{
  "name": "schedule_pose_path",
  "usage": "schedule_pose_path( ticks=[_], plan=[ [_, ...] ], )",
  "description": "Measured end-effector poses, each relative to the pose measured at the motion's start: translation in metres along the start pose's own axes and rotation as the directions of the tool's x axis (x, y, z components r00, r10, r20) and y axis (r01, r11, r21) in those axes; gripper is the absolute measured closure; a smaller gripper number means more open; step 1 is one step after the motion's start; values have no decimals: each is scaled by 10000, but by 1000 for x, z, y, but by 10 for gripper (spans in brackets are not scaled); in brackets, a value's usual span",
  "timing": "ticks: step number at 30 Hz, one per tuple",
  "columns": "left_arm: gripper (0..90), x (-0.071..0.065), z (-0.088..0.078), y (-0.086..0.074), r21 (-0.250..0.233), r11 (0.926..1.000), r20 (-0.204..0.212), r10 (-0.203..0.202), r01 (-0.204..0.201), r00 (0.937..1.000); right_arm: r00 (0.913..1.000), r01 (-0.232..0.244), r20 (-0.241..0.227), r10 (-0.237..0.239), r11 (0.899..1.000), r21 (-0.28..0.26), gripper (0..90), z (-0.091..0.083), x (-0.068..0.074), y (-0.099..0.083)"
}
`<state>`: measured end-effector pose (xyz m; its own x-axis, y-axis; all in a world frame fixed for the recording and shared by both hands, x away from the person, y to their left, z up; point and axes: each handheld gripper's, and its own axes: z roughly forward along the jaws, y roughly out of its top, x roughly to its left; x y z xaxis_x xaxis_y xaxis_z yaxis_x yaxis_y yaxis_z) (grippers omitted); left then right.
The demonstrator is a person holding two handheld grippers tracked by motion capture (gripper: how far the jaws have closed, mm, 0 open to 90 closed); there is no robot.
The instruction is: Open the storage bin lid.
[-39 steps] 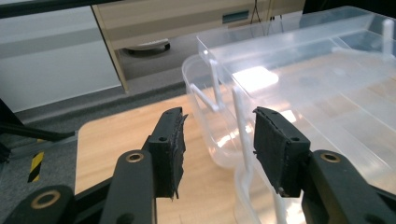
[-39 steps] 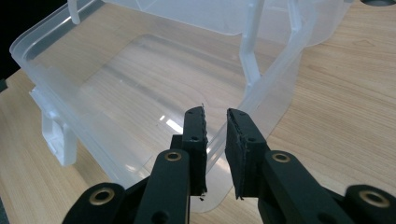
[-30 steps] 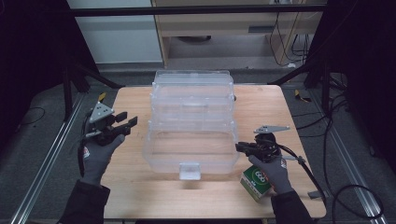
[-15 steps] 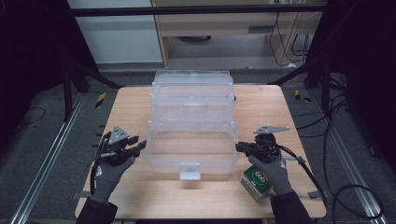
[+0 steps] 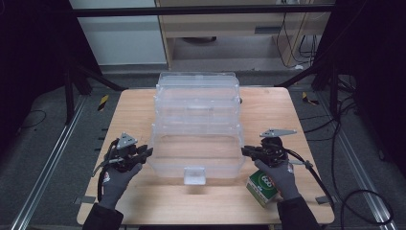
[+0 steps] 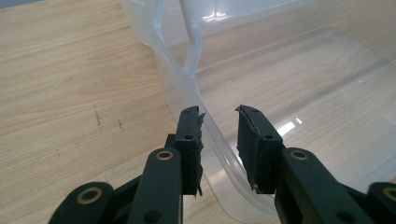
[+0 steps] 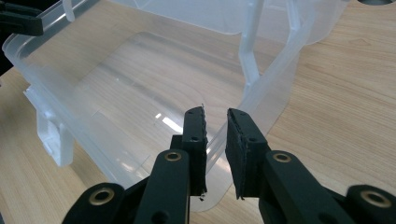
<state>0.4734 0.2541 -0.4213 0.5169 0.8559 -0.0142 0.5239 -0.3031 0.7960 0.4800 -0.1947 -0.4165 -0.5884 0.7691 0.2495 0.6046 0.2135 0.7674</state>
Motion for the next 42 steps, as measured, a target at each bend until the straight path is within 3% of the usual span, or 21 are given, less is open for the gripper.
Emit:
schedule_pose_path(
  ticks=[14,18,23,27,29,33,42],
  plan=[
    [691,-2,0,-1,-151,9998,54,101,-100,9999,9998,83,177,-83,10000,14,780,-1,-1,1],
    [646,3,-8,1,-450,9990,-176,57,-65,9998,9985,409,377,-409,9992,-1,748,-2,1,2],
    [594,17,-24,2,-1171,9930,-493,-223,164,9985,9984,380,434,-354,9974,-614,683,-21,-1,6],
    [550,27,-32,0,-1478,9881,-691,-538,431,9962,9975,476,571,-425,9948,-905,619,-33,-2,8],
    [514,30,-33,-1,-1539,9872,-920,-569,423,9941,9967,567,640,-509,9940,-930,587,-40,-2,8],
    [472,35,-32,-2,-1541,9863,-940,-744,593,9928,9957,462,842,-375,9935,-1036,519,-49,-1,8],
    [433,45,-29,-8,-1471,9850,-1101,-1065,898,9882,9916,399,1237,-374,9990,-176,434,-67,2,6]
  ],
)
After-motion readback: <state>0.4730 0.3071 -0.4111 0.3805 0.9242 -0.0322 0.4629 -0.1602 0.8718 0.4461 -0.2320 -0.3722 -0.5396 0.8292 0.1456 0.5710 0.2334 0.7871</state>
